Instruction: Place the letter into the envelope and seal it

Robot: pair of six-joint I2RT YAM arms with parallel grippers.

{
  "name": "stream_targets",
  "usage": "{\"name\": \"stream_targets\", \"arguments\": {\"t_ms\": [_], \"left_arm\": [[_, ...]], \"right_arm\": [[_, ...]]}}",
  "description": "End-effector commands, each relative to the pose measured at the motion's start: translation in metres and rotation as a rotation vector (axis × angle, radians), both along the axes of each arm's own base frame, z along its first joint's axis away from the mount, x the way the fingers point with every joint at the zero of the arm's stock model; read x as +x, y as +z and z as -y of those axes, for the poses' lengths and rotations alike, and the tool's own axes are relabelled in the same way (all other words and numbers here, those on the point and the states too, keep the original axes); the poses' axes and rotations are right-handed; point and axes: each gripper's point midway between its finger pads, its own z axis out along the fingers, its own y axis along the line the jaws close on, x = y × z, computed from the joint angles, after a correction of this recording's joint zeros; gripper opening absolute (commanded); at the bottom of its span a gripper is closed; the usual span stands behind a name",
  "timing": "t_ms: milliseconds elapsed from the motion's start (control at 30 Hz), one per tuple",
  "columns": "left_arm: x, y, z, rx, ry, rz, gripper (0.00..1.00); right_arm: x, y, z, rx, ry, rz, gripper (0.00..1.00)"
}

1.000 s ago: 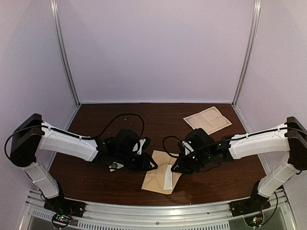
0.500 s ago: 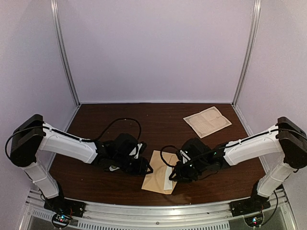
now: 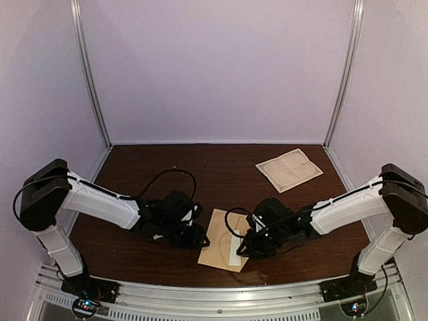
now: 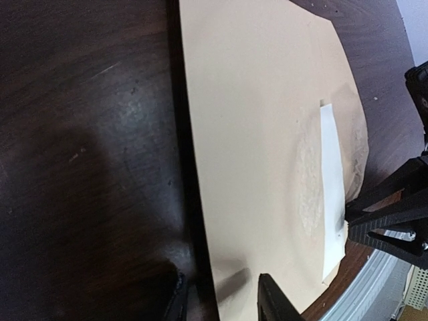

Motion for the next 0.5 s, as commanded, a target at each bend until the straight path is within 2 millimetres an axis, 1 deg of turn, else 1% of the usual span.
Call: {"name": "stream_targets", "arguments": {"t_ms": [0,133,267,467], "left_arm": [[-0.001,-0.005,0.003,-0.019,-0.019,-0.008,0.35],[-0.004,-0.007,0.008,-0.045,-0.028,-0.027,0.31],[-0.006,-0.008,0.011,-0.062,-0.036,-0.042,0.24],[-0.009,-0.009,0.012,-0.068,-0.04,-0.053,0.21]], "right_arm": [[-0.001,-0.009,0.0,-0.004,-0.012,-0.003,0.21],[0.0,-0.011,-0.003,0.003,-0.011,-0.006,0.18],[0.002,-0.011,-0.007,0.015,-0.013,-0.005,0.14],[0.003,-0.015,-0.013,0.023,-0.005,-0.01,0.12]]}}
